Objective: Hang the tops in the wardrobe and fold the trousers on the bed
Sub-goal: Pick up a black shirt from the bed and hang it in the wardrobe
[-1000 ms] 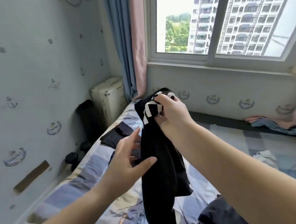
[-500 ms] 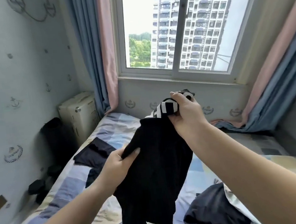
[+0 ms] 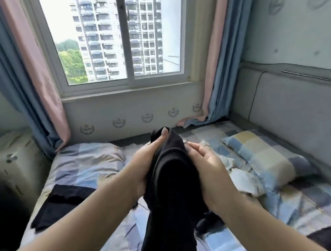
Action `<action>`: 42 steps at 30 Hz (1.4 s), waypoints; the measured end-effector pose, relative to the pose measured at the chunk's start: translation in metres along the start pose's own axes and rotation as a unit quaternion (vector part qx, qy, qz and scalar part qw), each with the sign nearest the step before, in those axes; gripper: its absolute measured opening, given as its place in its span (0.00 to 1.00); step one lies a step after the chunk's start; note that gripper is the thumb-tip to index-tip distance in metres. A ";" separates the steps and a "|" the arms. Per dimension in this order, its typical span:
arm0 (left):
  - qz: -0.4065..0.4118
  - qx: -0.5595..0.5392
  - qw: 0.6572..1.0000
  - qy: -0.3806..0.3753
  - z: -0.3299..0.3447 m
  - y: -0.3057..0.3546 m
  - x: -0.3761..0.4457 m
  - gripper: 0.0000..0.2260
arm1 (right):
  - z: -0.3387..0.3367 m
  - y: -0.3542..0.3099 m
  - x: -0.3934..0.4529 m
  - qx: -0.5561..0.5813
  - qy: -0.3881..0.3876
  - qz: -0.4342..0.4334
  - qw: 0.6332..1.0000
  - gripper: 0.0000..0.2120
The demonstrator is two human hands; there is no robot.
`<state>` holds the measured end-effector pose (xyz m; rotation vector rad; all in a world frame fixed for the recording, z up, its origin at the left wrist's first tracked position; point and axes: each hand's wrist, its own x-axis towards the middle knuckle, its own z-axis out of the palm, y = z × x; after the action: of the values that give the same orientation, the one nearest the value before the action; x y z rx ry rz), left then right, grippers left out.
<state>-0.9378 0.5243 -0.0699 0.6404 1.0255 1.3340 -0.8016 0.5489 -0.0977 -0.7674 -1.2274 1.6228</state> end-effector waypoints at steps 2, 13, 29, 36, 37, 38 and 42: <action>-0.041 0.002 0.997 -0.061 0.011 -0.005 0.001 0.35 | -0.008 -0.002 -0.030 -0.080 0.012 -0.078 0.994 0.18; -0.116 0.195 0.924 -0.307 0.098 -0.073 -0.014 0.32 | -0.074 -0.038 -0.155 -0.313 0.260 -0.180 0.896 0.20; 0.437 0.273 0.724 -0.458 0.218 -0.218 -0.203 0.20 | -0.134 -0.085 -0.393 -0.025 0.517 -0.089 0.851 0.18; 0.514 0.204 0.637 -0.537 0.263 -0.288 -0.275 0.18 | -0.150 -0.103 -0.504 0.003 0.559 -0.111 0.822 0.17; 0.514 0.210 0.623 -0.551 0.270 -0.293 -0.280 0.20 | -0.149 -0.105 -0.516 0.003 0.565 -0.114 0.817 0.18; 0.507 0.216 0.613 -0.565 0.279 -0.298 -0.288 0.20 | -0.149 -0.108 -0.529 -0.001 0.575 -0.118 0.810 0.19; 0.449 0.247 0.614 -0.601 0.318 -0.316 -0.306 0.12 | -0.175 -0.127 -0.577 0.001 0.622 -0.138 0.770 0.16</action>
<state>-0.4875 0.2278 -0.1304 2.2952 -0.2127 0.9402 -0.3945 0.0875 -0.0602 -1.2676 -0.3014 0.5452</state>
